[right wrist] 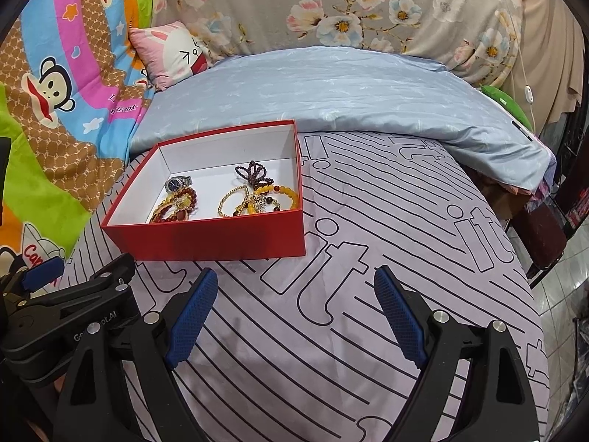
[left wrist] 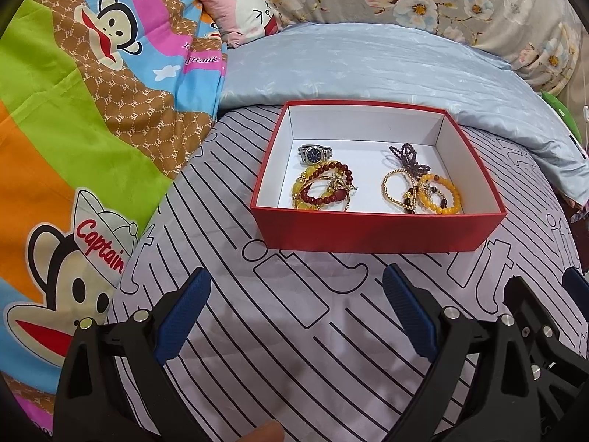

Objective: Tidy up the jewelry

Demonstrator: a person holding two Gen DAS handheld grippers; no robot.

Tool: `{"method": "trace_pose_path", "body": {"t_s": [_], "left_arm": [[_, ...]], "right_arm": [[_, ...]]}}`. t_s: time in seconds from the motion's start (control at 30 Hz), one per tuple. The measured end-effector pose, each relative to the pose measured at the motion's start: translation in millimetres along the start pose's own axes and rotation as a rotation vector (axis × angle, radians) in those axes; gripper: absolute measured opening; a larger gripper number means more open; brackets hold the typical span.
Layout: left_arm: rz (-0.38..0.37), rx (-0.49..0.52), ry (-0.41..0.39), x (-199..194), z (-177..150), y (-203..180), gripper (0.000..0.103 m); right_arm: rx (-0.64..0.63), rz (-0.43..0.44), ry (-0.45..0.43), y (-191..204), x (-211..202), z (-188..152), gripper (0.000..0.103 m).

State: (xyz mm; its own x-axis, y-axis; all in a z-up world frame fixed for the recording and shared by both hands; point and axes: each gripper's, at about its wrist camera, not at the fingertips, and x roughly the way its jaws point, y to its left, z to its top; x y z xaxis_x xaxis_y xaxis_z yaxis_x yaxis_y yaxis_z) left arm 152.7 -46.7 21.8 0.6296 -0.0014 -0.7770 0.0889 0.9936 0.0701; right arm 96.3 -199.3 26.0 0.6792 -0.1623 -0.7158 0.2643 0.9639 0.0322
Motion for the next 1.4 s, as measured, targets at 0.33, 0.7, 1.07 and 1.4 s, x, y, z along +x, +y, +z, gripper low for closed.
{"method": "trace_pose_path", "body": {"t_s": [0.33, 0.7, 1.07, 1.4], "left_arm": [[0.006, 0.000, -0.007, -2.8, 1.0, 1.7, 0.092], [0.011, 0.003, -0.014, -4.9, 1.0, 1.4, 0.092], [0.021, -0.001, -0.019, -4.2, 0.1, 2.1, 0.092], [0.010, 0.012, -0.022, -0.4, 0.2, 1.0, 0.092]], "right_arm": [[0.004, 0.004, -0.001, 1.6, -1.1, 1.3, 0.085], [0.007, 0.006, -0.003, 1.3, -1.6, 1.2, 0.085], [0.003, 0.003, 0.001, 3.5, -1.6, 0.0, 0.085], [0.003, -0.004, 0.002, 7.5, -0.9, -2.4, 0.085]]}}
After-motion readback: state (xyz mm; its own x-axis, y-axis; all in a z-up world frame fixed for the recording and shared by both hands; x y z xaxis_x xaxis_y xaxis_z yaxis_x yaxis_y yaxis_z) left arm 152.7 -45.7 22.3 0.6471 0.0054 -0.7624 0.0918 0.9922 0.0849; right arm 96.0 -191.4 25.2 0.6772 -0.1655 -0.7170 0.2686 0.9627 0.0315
